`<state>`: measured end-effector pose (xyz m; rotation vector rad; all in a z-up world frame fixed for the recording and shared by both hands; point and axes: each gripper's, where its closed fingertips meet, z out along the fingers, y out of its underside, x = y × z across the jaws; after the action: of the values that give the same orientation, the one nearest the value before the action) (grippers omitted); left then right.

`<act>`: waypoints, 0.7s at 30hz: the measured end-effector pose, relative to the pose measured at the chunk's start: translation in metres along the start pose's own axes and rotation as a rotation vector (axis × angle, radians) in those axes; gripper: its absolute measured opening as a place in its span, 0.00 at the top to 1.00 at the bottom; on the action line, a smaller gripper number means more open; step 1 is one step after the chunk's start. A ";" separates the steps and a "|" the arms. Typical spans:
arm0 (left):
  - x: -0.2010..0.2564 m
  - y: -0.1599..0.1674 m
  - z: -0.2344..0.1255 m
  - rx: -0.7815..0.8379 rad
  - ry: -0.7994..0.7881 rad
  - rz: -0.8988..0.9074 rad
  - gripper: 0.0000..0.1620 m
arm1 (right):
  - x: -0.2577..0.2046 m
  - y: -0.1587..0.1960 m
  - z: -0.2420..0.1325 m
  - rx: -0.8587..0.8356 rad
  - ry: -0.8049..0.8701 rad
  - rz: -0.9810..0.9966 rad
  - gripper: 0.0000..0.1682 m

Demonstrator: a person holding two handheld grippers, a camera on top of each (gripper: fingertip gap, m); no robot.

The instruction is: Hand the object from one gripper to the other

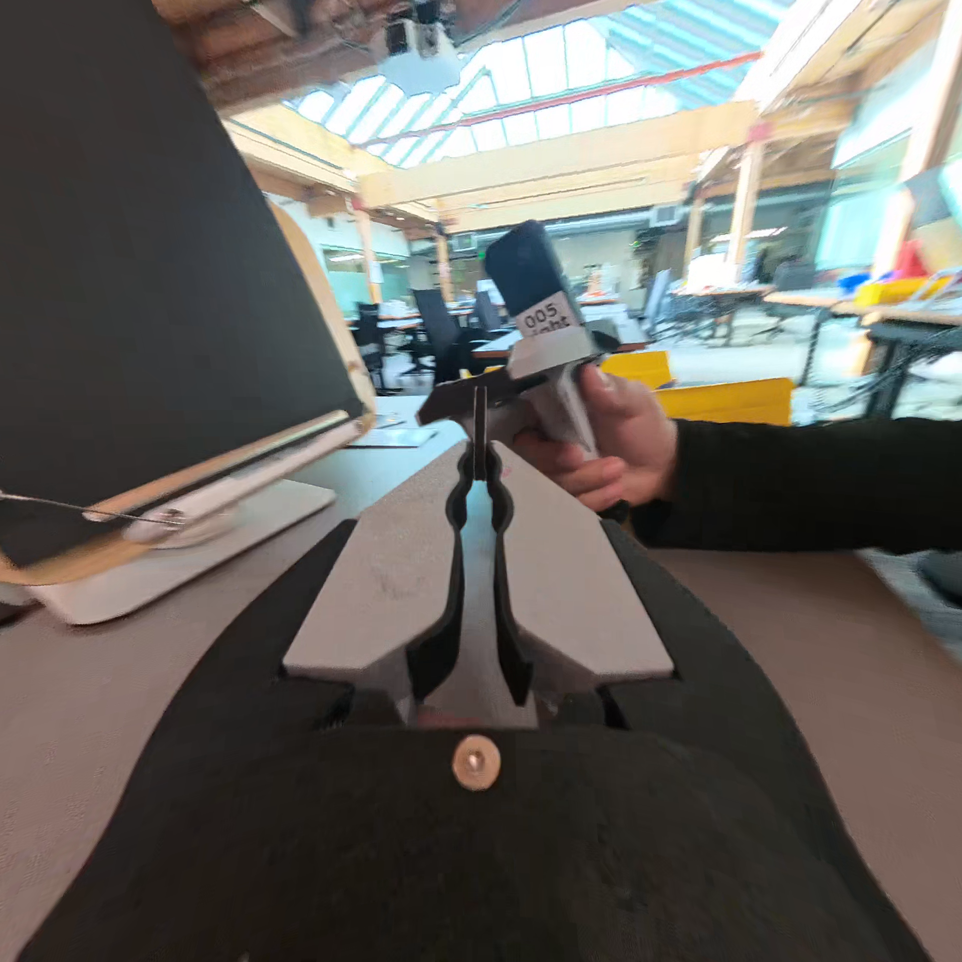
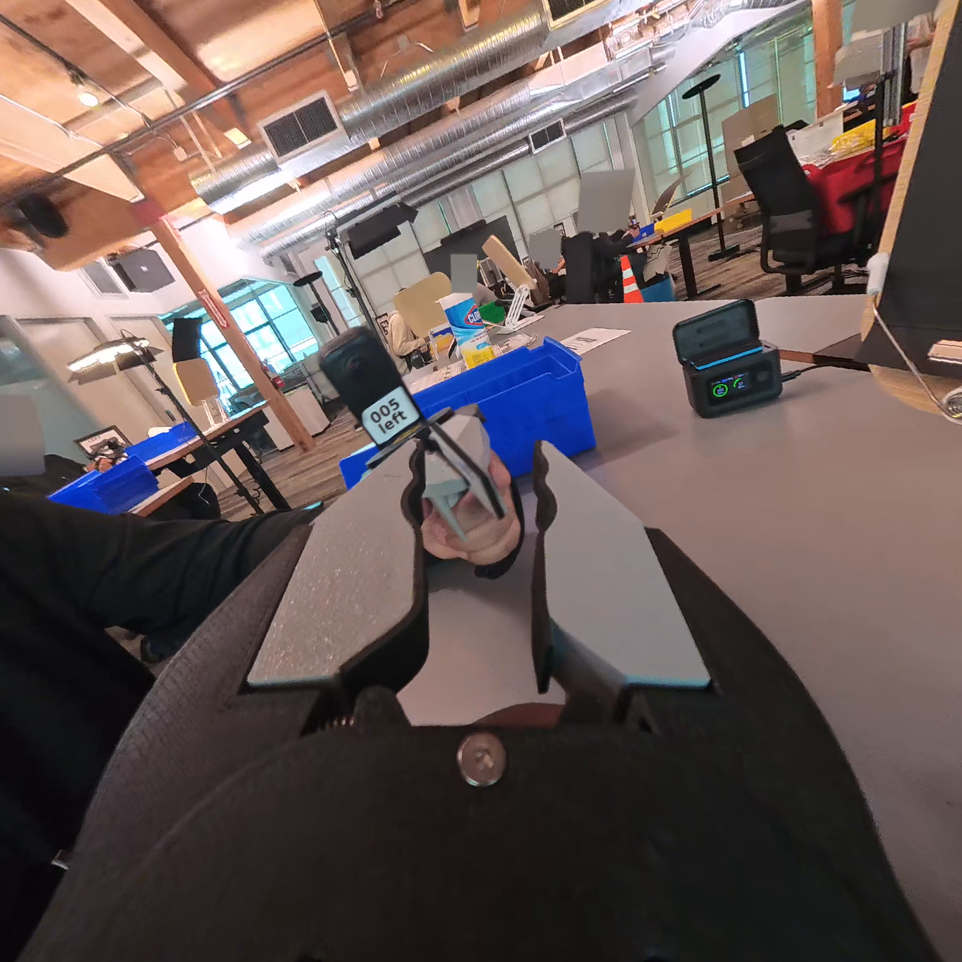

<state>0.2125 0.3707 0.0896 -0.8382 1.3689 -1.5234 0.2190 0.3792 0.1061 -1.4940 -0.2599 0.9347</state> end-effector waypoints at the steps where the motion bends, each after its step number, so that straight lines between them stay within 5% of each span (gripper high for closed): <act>1: 0.003 0.000 0.001 0.009 0.033 -0.047 1.00 | 0.000 0.001 0.000 -0.007 -0.002 -0.006 0.78; 13: 0.000 -0.001 0.000 0.016 0.065 -0.174 0.95 | -0.005 0.014 0.010 -0.077 -0.012 -0.021 0.97; 14: -0.006 0.002 0.000 -0.001 0.013 -0.139 0.86 | -0.003 0.012 0.009 -0.065 -0.010 0.007 1.00; 21: -0.034 0.015 -0.006 -0.190 -0.328 0.491 0.73 | 0.028 0.014 -0.001 -0.069 0.090 0.336 1.00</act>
<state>0.2220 0.4049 0.0764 -0.7551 1.3580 -0.8498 0.2325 0.3947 0.0825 -1.6702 0.0275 1.1286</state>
